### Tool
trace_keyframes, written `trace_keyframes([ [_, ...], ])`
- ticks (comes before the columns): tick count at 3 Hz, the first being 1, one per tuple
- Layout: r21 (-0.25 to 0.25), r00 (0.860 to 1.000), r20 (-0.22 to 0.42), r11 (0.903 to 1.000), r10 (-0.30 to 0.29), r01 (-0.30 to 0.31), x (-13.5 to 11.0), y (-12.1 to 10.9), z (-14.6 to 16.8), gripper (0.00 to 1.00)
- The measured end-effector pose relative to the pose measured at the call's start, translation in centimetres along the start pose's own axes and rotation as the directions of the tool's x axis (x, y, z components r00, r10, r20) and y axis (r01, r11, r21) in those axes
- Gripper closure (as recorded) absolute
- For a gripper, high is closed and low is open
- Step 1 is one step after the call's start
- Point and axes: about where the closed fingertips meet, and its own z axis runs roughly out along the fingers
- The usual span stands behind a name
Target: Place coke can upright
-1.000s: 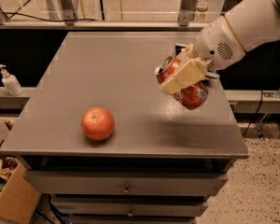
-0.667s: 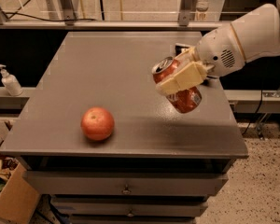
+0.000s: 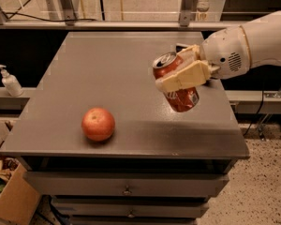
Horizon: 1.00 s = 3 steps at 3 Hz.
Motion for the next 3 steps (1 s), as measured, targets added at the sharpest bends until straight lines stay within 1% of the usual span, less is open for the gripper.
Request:
trace_keyframes([
  [1,0.017,0.994,0.107,0.9999,-0.006,0.004,-0.1,-0.5,0.2,1.0],
  [2,0.06,0.957,0.289,0.9982,-0.028,0.011,0.1,-1.9,0.4,1.0],
  [3,0.112,0.915,0.396,0.9932,-0.073,0.031,0.7,-3.3,0.5,1.0],
])
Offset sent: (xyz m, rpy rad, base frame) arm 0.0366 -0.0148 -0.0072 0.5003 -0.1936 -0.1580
